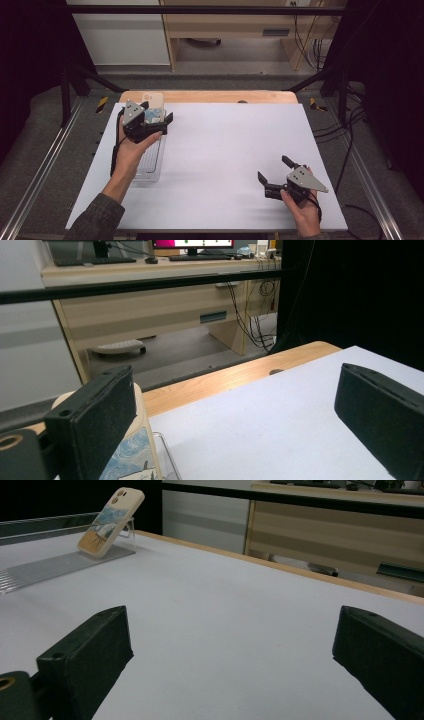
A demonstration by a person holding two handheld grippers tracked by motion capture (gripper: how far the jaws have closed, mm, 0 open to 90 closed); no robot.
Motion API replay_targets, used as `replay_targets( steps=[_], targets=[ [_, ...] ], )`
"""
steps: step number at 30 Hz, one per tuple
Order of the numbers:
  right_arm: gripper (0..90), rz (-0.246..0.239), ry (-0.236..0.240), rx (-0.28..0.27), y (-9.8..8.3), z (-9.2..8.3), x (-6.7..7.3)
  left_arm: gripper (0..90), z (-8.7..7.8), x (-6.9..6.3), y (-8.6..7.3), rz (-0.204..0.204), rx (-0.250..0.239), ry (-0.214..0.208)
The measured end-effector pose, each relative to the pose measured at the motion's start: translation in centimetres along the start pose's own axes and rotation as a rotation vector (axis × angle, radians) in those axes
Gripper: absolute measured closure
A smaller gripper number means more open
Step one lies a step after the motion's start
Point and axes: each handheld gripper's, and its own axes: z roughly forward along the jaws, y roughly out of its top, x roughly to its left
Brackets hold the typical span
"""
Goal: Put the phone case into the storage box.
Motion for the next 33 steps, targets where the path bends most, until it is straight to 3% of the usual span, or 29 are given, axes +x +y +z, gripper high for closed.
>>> replay_targets(
  steps=[8, 10, 18, 25, 33],
  targets=[
    [2.4, 0.0, -0.001, 0.0, 0.0, 0.0, 0.0, 1.5, -1.3, -0.8, 0.1, 0.065, -0.002, -0.006],
    [2.4, -0.001, -0.002, 0.0, 0.0, 0.0, 0.0, 1.5, -1.6, -0.9, 0.0, 0.106, -0.005, 0.0],
    [2.4, -0.002, -0.002, 0.001, 0.0, 0.0, 0.1, 1.7, -2.9, -1.4, -0.7, 0.162, 0.009, 0.001],
    [2.4, -0.002, -0.004, 0.002, 0.0, 0.0, 0.0, 1.9, -4.2, -2.1, -1.0, 0.252, 0.006, 0.0],
    [2.4, -0.003, -0.005, 0.003, 0.0, -0.1, 0.1, 1.5, -5.7, -2.6, -1.6, 0.272, -0.009, -0.008]
  ],
)
